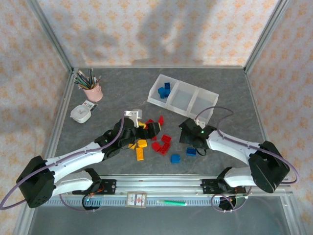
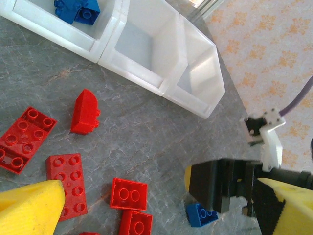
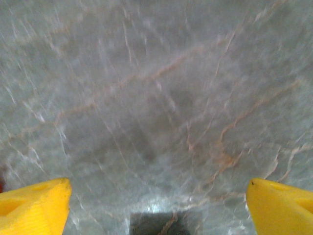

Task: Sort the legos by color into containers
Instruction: Pick up the lego from the bottom-center of the table.

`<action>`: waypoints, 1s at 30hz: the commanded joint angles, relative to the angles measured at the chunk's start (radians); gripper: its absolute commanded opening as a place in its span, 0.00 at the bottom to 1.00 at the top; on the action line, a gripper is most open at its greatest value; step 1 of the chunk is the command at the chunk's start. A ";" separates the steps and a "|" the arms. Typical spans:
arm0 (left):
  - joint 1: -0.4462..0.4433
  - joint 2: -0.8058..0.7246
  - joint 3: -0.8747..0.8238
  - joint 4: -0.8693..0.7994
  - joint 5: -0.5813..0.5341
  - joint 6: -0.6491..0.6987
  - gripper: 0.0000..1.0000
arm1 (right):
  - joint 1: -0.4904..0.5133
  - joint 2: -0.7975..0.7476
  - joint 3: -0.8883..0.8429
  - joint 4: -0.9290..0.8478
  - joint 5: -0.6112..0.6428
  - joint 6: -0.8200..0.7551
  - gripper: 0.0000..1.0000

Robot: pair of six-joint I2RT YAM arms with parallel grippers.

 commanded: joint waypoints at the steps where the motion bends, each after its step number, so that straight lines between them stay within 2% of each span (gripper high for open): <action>1: -0.008 0.001 0.021 0.041 -0.030 -0.010 0.99 | 0.032 -0.020 -0.032 -0.020 -0.004 0.094 0.92; 11: -0.009 -0.002 0.035 0.028 -0.043 -0.009 0.99 | 0.140 0.053 -0.038 -0.024 0.039 0.119 0.81; 24: -0.010 -0.012 0.031 0.025 -0.062 -0.010 0.99 | 0.146 0.077 -0.045 0.014 0.047 0.084 0.43; 30: -0.009 -0.023 0.032 0.029 -0.063 -0.015 0.99 | 0.146 0.039 -0.009 0.026 0.061 0.061 0.37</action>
